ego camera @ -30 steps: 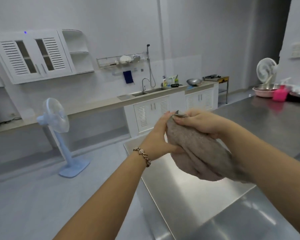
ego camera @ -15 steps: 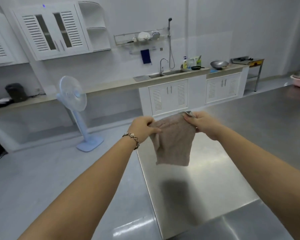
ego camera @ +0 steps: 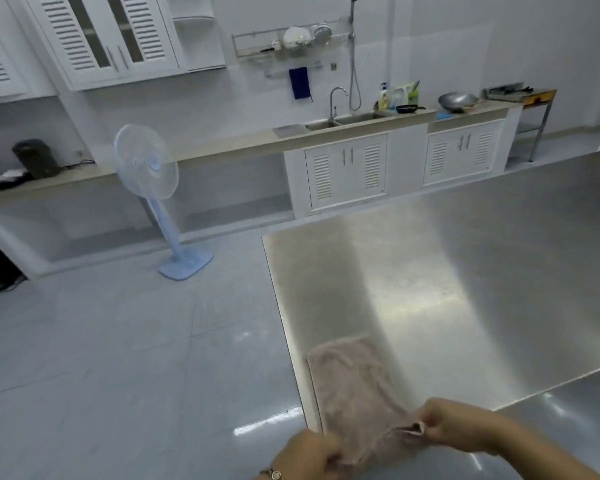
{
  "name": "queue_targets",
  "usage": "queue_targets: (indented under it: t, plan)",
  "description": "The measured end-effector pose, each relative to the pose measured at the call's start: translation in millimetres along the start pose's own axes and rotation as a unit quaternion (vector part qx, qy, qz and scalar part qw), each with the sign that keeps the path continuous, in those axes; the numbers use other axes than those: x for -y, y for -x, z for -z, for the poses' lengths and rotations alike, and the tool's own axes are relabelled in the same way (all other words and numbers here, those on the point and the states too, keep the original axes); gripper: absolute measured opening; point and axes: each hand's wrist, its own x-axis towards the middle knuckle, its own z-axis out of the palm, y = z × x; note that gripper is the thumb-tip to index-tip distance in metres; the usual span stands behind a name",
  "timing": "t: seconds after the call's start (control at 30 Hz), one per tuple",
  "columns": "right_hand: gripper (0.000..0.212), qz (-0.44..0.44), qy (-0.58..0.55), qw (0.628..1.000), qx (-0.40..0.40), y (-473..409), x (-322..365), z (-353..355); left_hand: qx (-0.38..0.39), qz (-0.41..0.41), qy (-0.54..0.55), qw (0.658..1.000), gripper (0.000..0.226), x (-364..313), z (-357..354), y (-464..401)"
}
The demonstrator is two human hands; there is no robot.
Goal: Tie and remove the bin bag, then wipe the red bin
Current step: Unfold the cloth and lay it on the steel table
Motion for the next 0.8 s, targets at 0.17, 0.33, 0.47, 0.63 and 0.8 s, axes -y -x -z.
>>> queue_targets:
  t: [0.17,0.33,0.47,0.63,0.8]
  plan:
    - [0.023,-0.029,-0.104,0.994,0.002,-10,15,23,0.0,0.021,0.112,0.993,0.033,6,27,-29]
    - [0.013,-0.032,-0.111,0.953,-0.279,-68,38,47,-0.215,0.138,0.293,0.921,0.008,37,56,-78]
    - [0.051,-0.074,0.009,0.935,-0.348,-97,47,23,-0.272,0.138,0.114,0.946,0.051,48,40,-97]
    - [0.065,-0.03,0.21,0.953,-0.215,-110,37,-49,-0.117,0.089,-0.065,0.987,0.064,46,-19,-95]
    - [0.066,-0.055,0.235,0.953,-0.181,-115,27,-57,-0.057,0.084,-0.107,0.989,0.068,56,-24,-90]
